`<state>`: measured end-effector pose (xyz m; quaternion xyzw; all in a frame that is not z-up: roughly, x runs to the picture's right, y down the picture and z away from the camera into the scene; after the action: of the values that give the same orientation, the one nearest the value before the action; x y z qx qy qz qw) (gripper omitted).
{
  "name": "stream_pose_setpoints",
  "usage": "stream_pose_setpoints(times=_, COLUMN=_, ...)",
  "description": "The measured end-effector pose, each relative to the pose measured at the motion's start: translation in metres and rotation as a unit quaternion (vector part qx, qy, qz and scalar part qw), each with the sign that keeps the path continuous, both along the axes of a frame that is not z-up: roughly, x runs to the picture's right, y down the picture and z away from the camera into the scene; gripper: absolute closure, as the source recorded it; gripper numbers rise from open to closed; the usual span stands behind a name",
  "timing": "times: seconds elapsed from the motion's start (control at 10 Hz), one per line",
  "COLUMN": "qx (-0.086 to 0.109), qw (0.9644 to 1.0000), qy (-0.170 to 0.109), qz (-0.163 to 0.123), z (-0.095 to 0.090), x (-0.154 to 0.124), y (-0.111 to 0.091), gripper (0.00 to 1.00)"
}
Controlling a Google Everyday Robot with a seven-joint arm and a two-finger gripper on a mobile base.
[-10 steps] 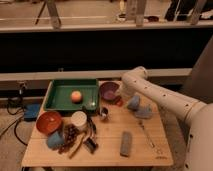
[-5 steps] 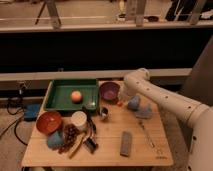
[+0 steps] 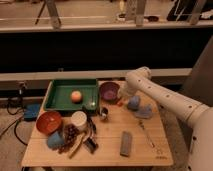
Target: Stack bowls on top of each other
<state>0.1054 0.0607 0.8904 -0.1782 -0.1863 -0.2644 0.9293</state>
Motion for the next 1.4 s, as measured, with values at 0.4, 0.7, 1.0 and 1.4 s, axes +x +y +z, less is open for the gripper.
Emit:
stream_pose_setpoints(times=0.4, qx=0.008, qw=0.9995, qy=-0.025, qz=0.017, z=-0.001, x=-0.003, y=-0.002, gripper=0.2)
stream_pose_setpoints(times=0.7, qx=0.011, qw=0.9991, qy=-0.034, qz=0.021, z=-0.001, x=-0.009, y=-0.004, gripper=0.2)
stream_pose_setpoints(times=1.0, qx=0.015, qw=0.9987, qy=-0.034, qz=0.036, z=0.004, x=-0.007, y=-0.016, gripper=0.2)
stream_pose_setpoints(times=1.4, qx=0.016, qw=0.9988, qy=-0.034, qz=0.031, z=0.017, x=-0.014, y=-0.025, gripper=0.2)
